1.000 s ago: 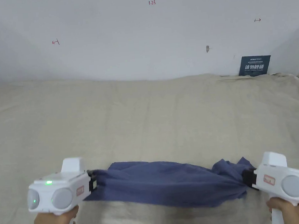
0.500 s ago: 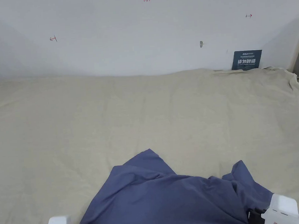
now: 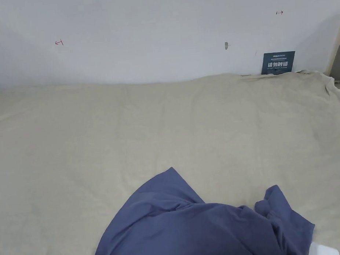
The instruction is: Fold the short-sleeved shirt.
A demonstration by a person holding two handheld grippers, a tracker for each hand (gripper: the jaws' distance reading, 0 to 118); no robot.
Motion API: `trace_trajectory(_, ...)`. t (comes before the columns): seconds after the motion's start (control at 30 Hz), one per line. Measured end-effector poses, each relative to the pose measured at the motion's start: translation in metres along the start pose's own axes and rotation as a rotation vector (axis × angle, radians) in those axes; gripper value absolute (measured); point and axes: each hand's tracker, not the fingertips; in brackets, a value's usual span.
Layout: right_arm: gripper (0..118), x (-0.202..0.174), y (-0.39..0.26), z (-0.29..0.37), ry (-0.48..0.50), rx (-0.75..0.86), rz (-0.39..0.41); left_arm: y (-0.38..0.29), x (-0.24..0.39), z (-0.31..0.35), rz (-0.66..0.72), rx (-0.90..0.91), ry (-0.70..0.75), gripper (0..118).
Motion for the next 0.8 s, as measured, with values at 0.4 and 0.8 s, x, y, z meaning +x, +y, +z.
trace_trajectory(0.4, 83, -0.033, 0.037, 0.069, -0.044, 0.187, 0.14, 0.041, 0.026, 0.044, 0.028, 0.102, -0.037, 111)
trace_trajectory(0.8, 83, -0.057, 0.088, 0.165, -0.041, 0.494, 0.22, 0.111, 0.053, 0.131, -0.051, 0.511, -0.046, 113)
